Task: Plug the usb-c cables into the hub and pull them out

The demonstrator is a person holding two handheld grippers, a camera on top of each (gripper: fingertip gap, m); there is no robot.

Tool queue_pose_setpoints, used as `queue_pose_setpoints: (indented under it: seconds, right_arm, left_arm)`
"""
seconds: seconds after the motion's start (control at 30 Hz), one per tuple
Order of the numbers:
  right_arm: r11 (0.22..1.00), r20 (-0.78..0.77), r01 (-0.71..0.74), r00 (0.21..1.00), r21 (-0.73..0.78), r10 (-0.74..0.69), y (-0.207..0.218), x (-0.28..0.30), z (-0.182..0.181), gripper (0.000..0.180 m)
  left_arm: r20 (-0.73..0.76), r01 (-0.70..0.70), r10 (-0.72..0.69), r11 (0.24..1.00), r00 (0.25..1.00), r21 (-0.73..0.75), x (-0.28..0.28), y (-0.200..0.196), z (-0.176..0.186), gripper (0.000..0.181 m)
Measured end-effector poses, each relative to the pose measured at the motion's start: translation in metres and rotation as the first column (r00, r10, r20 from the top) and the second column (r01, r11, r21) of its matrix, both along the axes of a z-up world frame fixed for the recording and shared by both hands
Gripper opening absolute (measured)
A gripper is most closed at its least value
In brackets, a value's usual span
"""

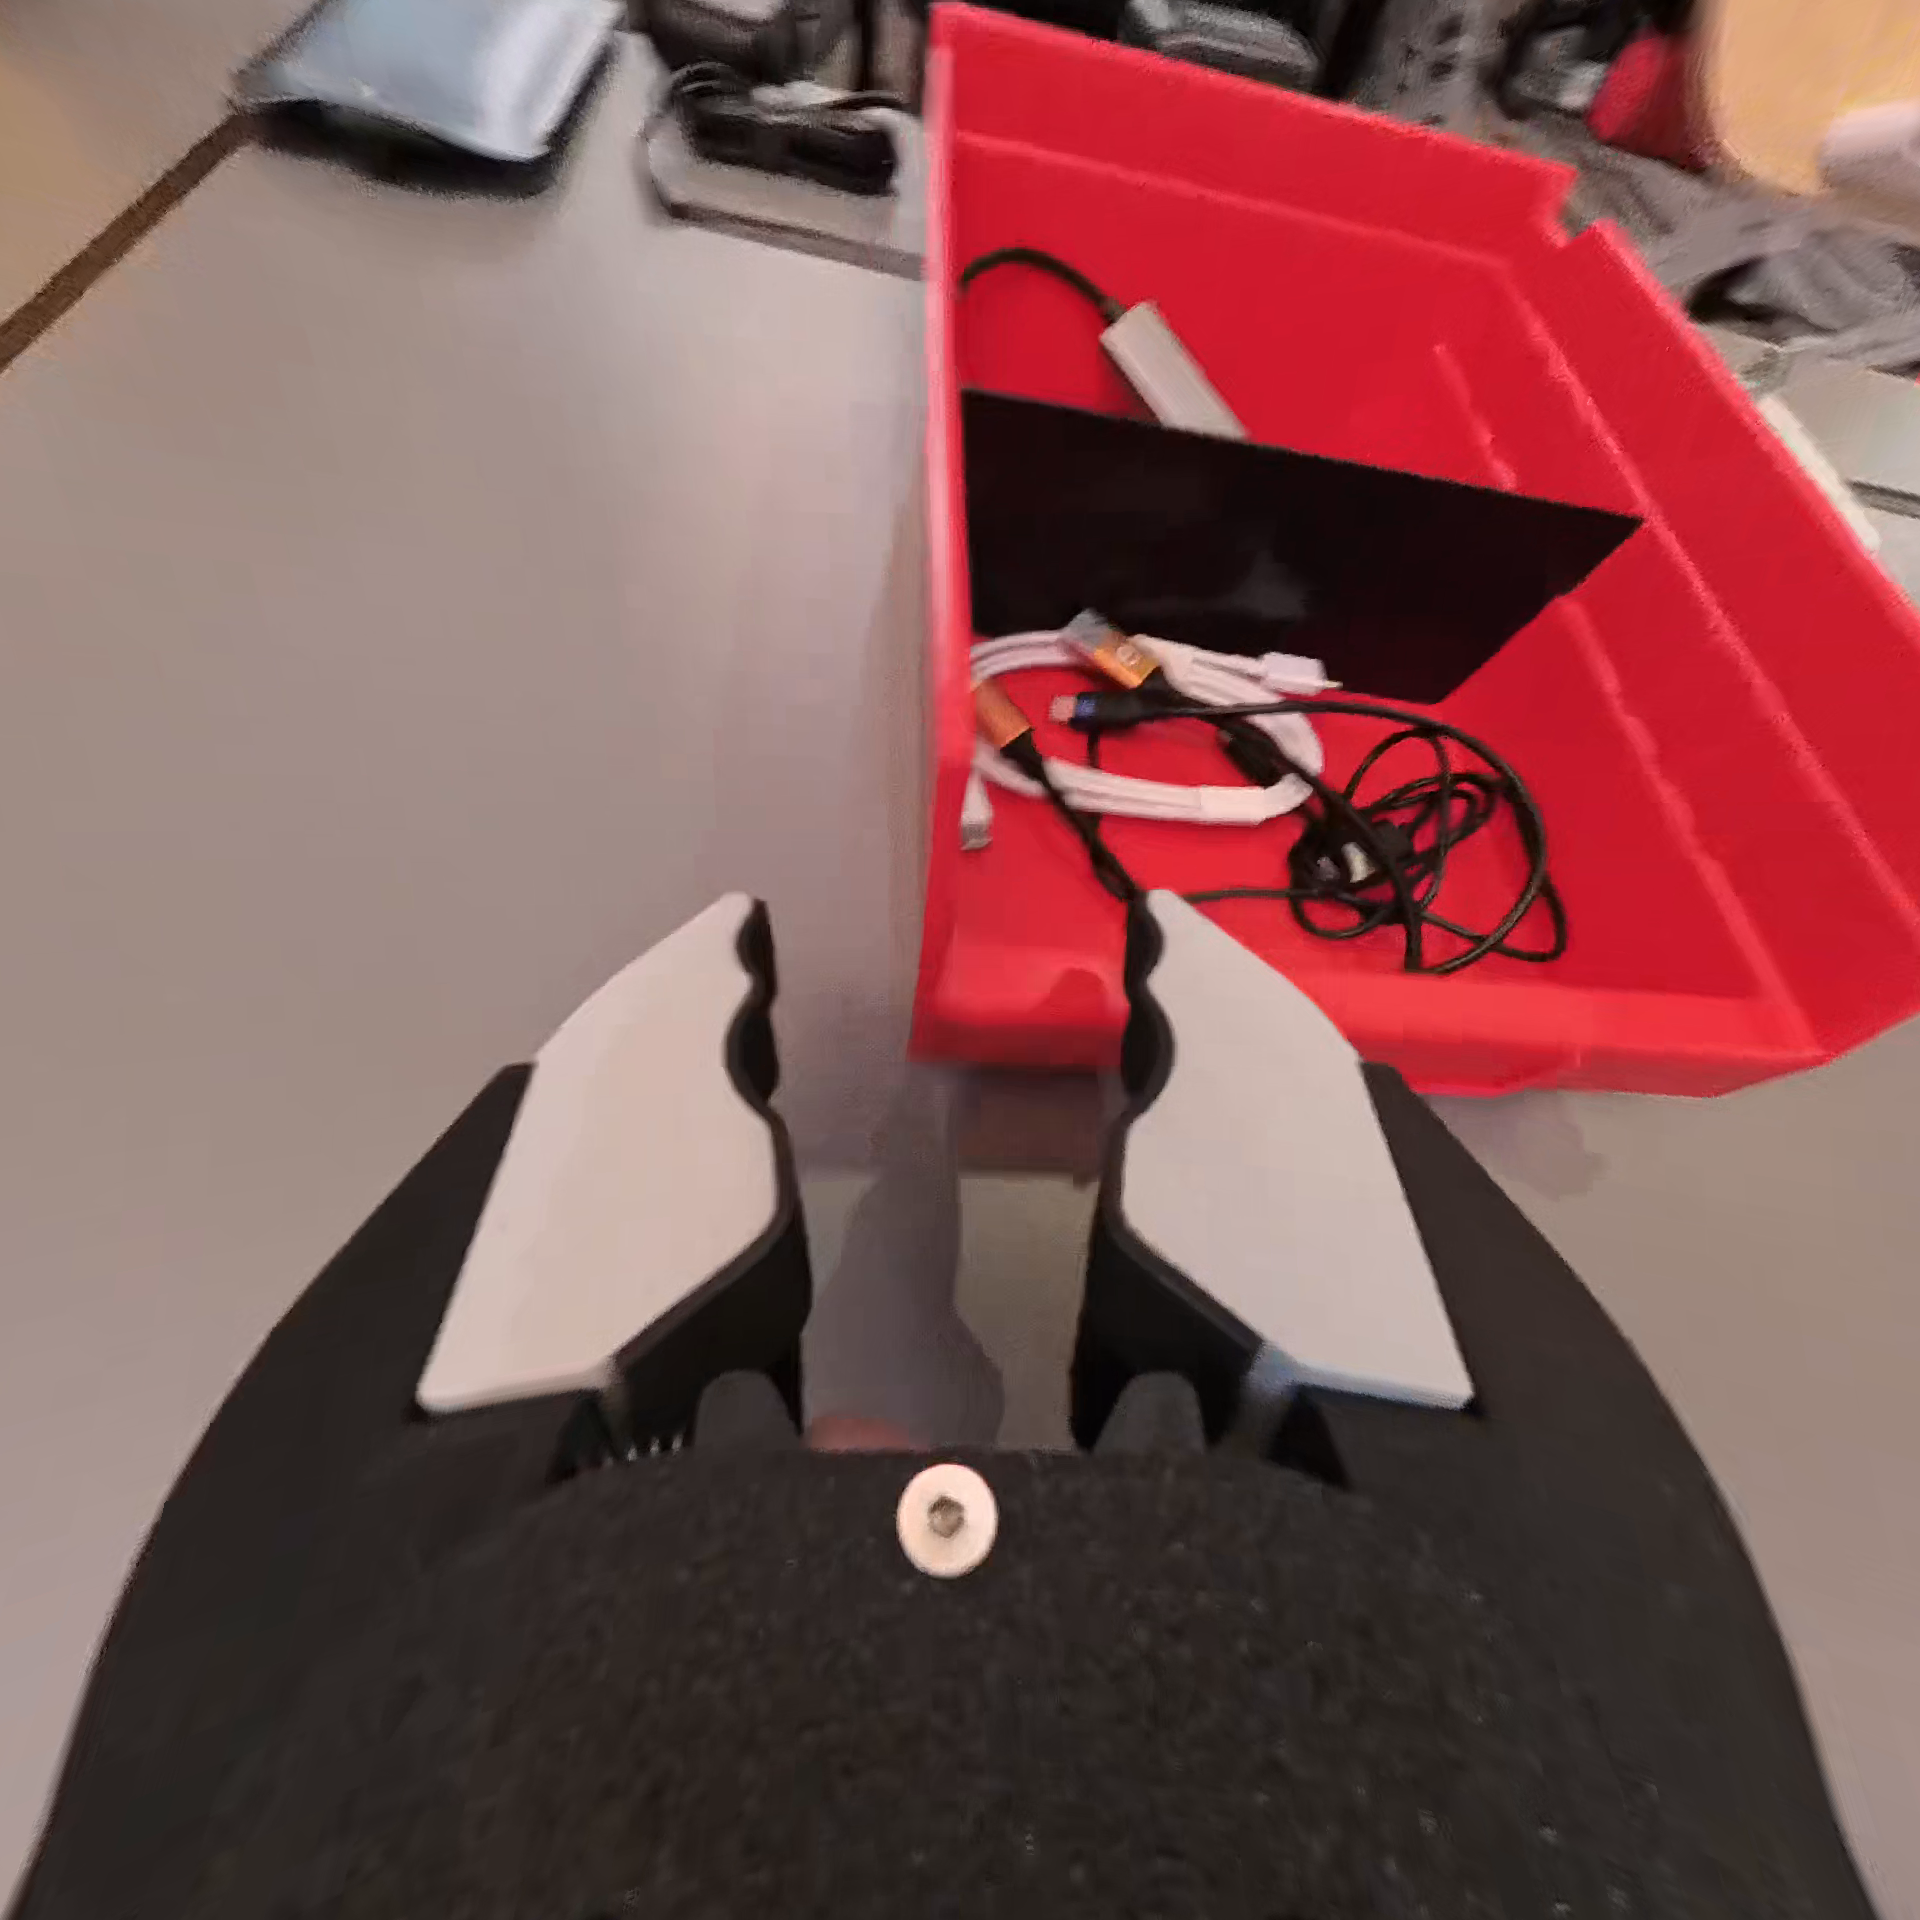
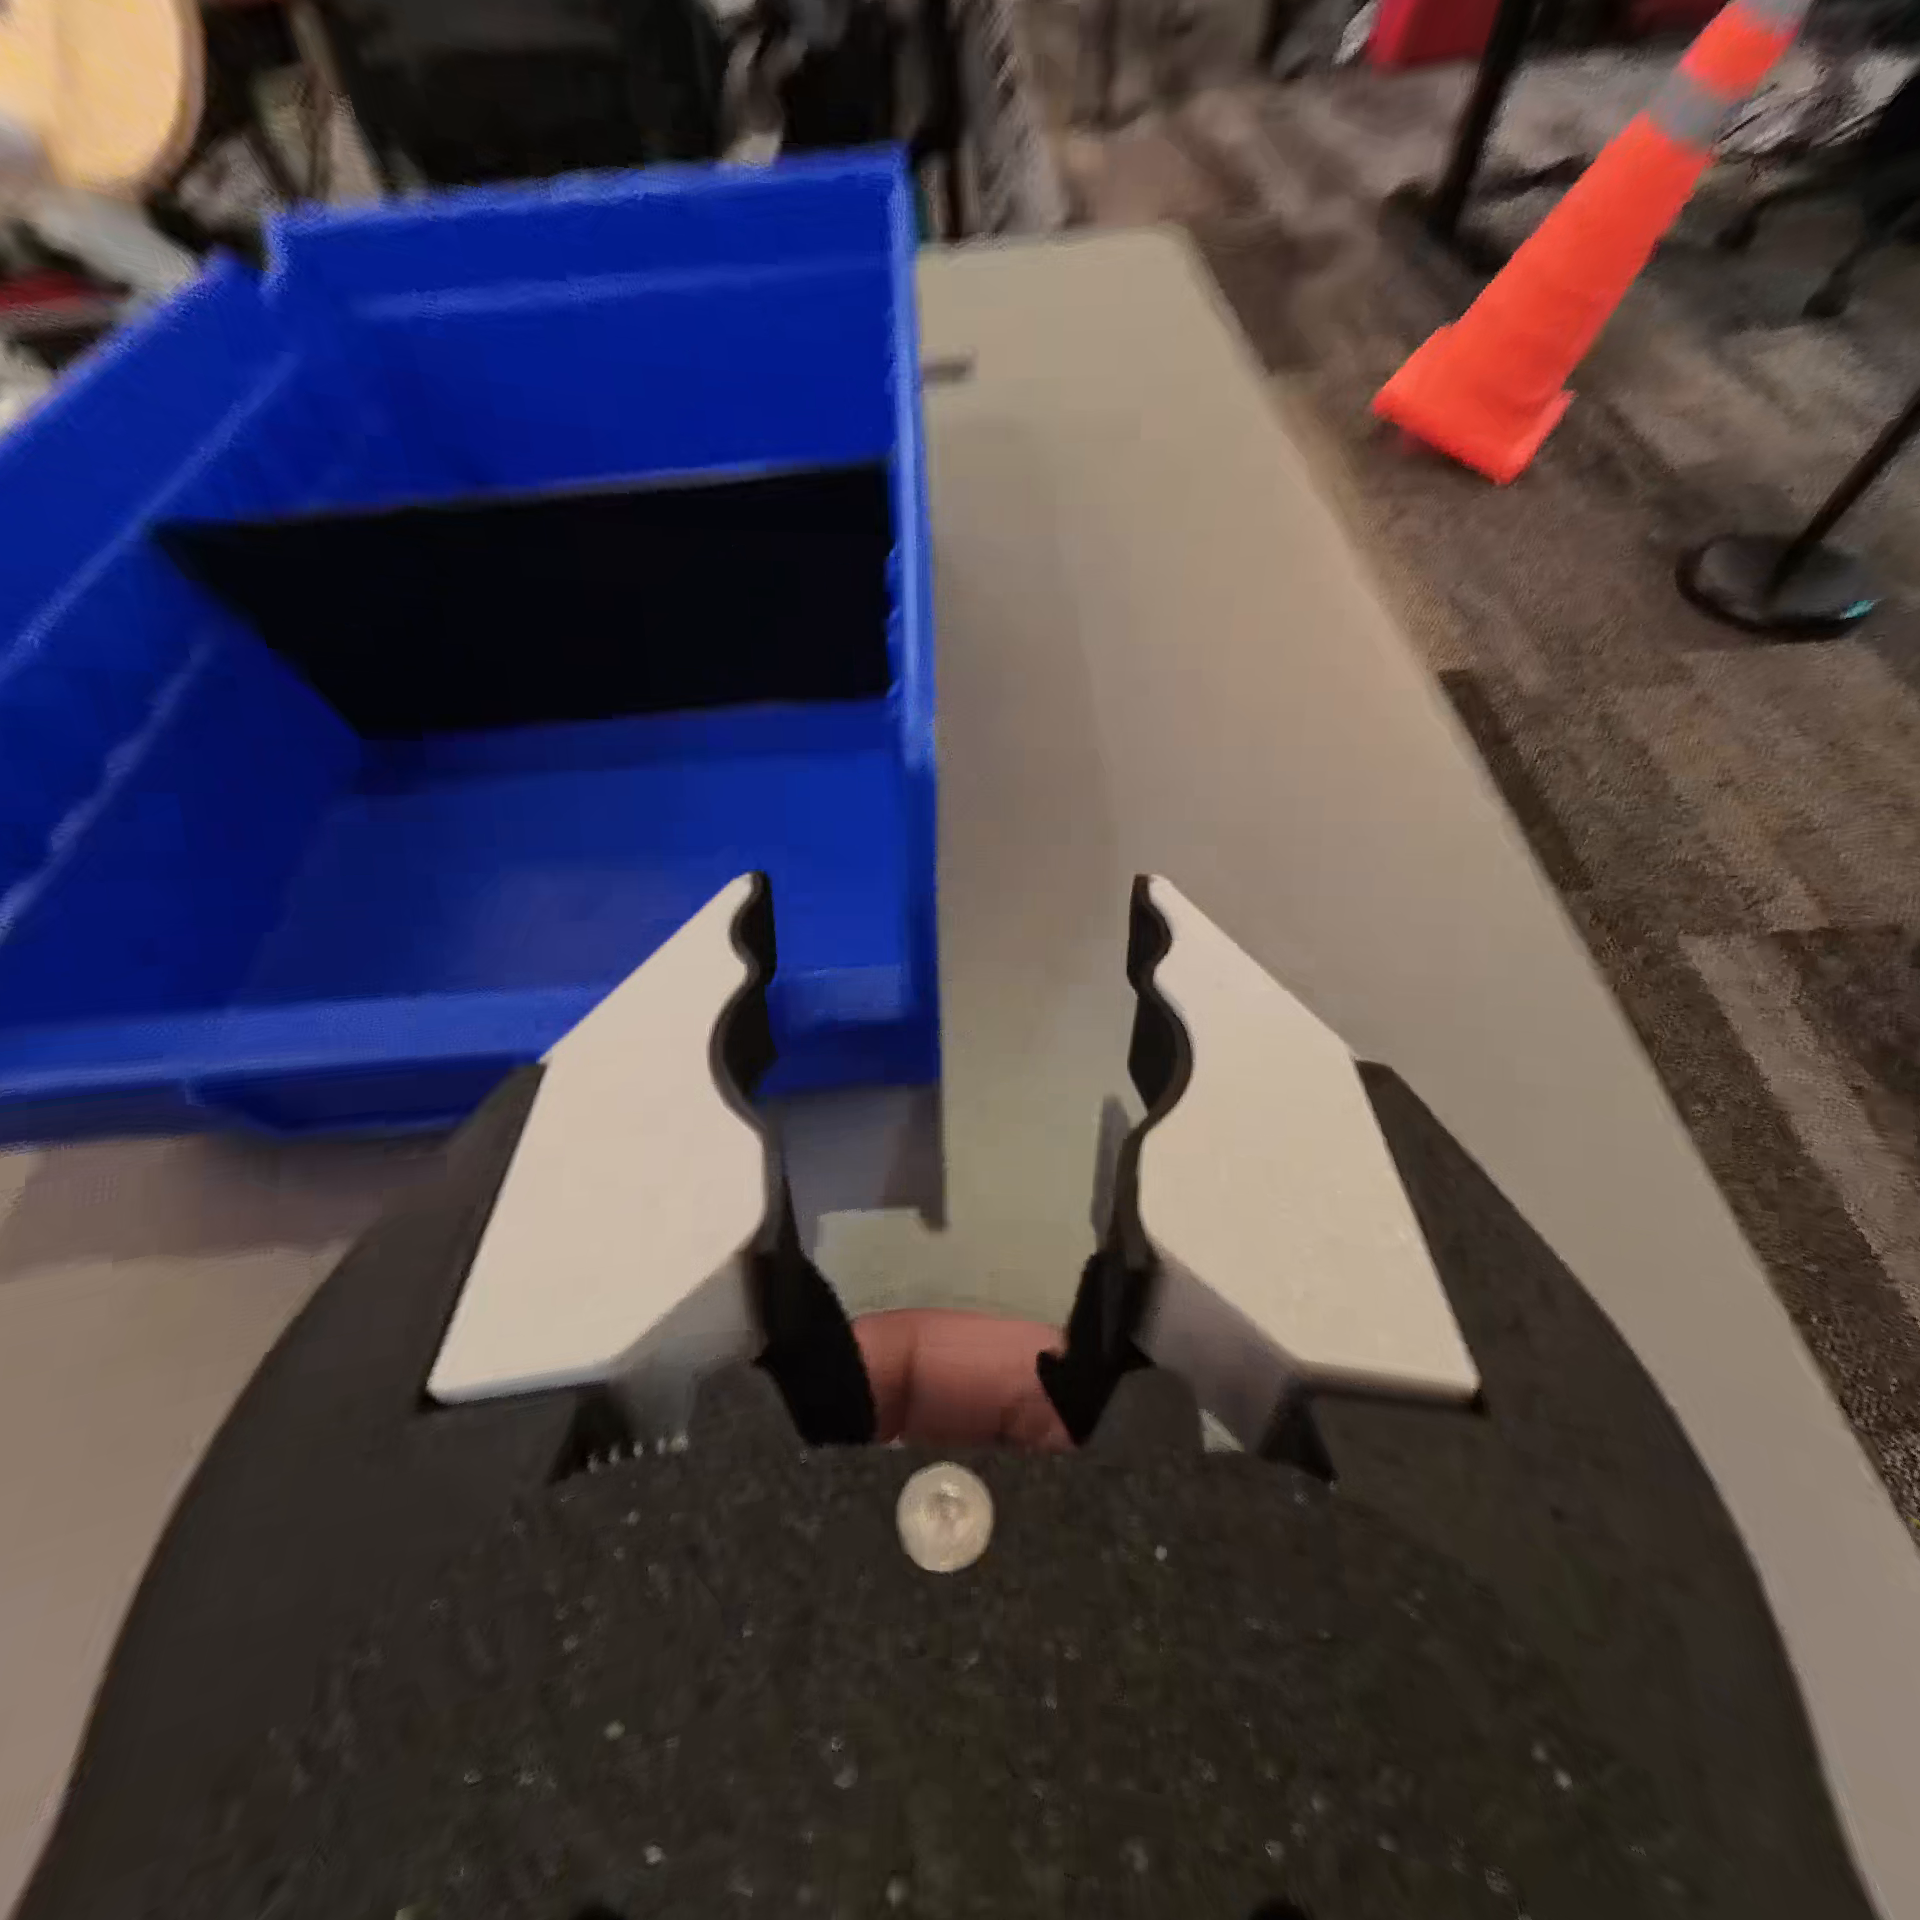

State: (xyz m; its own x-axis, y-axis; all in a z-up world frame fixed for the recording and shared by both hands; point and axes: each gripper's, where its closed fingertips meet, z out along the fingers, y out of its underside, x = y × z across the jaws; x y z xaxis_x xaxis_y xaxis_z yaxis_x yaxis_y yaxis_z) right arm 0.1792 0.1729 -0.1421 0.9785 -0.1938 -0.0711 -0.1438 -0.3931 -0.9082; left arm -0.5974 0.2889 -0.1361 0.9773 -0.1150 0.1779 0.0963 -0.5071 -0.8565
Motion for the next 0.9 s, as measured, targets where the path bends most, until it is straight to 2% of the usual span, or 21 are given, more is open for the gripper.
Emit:
queue_pose_setpoints:
  seconds: [0.07, 0.13, 0.17, 0.23, 0.43, 0.7, 0.83, 0.9]
  right_arm:
    - [0.999, -0.003, -0.004, 1.000, -0.042, 0.004, 0.004, 0.000, -0.016, 0.056]
    - [0.999, -0.020, 0.010, 1.000, -0.030, -0.011, 0.006, 0.001, -0.014, 0.027]
    - [1.000, -0.021, 0.009, 1.000, -0.029, -0.010, 0.007, 0.001, -0.014, 0.021]
    - [0.999, -0.057, -0.021, 0.998, -0.035, 0.018, 0.010, -0.005, -0.016, 0.004]
    - [0.998, -0.016, -0.024, 1.000, -0.057, 0.023, 0.002, -0.004, -0.016, 0.004]
    - [0.999, -0.062, -0.029, 0.998, -0.028, 0.027, 0.003, 0.005, -0.016, 0.003]
    - [1.000, -0.070, -0.011, 0.997, -0.028, 0.009, 0.001, 0.003, -0.015, 0.004]
    - [0.999, -0.044, 0.012, 0.999, -0.042, -0.014, -0.006, 0.005, -0.012, 0.012]
  left_arm:
    - [-0.035, 0.069, -0.069, 0.998, 0.997, 0.012, 0.008, 0.022, 0.002, 0.052]
    - [-0.108, 0.094, -0.095, 0.995, 0.990, -0.014, 0.007, 0.043, -0.002, 0.042]
    - [-0.077, 0.109, -0.111, 0.994, 0.991, -0.031, 0.009, 0.049, -0.001, 0.018]
    - [-0.078, 0.078, -0.082, 0.995, 0.994, -0.055, 0.004, 0.055, -0.002, 0.002]
    - [-0.148, 0.081, -0.091, 0.994, 0.985, -0.069, 0.002, 0.038, -0.003, 0.003]
    - [-0.099, 0.077, -0.084, 0.994, 0.991, -0.071, -0.024, 0.021, -0.003, 0.002]
    - [-0.124, 0.074, -0.082, 0.995, 0.989, -0.070, -0.023, 0.014, -0.003, 0.002]
    - [-0.094, 0.070, -0.075, 0.996, 0.993, -0.062, -0.022, 0.010, -0.003, 0.003]
